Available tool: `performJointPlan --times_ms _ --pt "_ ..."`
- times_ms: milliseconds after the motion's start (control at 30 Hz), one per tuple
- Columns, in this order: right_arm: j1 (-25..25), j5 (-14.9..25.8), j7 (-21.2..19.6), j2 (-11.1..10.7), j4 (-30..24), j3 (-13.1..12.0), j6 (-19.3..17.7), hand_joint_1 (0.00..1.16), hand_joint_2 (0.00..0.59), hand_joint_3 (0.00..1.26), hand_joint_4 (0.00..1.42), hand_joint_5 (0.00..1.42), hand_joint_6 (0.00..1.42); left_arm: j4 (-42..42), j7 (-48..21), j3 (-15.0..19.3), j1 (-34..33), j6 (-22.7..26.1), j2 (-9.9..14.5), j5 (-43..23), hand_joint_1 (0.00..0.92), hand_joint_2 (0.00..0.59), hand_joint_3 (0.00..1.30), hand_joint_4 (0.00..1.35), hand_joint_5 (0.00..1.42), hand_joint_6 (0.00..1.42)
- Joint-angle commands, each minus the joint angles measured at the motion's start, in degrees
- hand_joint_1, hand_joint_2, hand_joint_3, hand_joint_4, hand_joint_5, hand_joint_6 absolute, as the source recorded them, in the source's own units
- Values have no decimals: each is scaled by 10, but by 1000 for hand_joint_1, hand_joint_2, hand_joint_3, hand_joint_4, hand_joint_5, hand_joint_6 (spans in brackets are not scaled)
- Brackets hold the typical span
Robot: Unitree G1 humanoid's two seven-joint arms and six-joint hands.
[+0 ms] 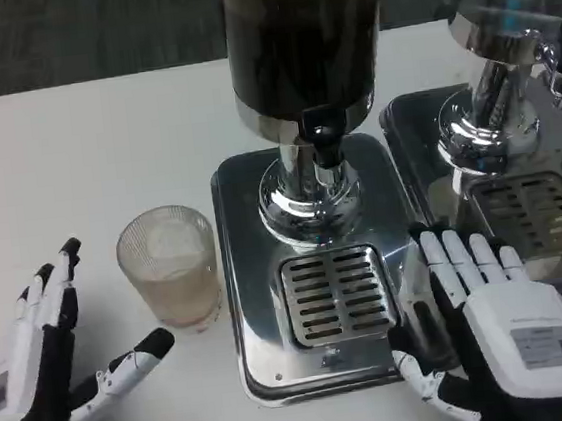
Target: Grasp the cup under the faucet to collect the drink, then remove the cup.
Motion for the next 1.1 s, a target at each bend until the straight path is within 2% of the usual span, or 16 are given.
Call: performJointPlan --times_ms 33,433,900,1100 --pt "2 -4 1 0 -11 2 5 336 447 0 0 0 0 14 4 -7 -12 8 -3 2 0 0 0 0 0 0" --pt "0 -2 5 -3 -9 3 5 339 446 0 0 0 0 65 -5 -21 -58 28 -18 -3 0 0 0 0 0 0" --pt "2 -4 10 -2 -16 6 11 334 434 0 0 0 0 116 4 -42 -119 30 -20 5 0 0 0 0 0 0" --pt "13 -6 14 1 -28 7 20 333 434 0 0 0 0 149 -5 -57 -140 7 -27 -3 66 0 0 0 47 24"
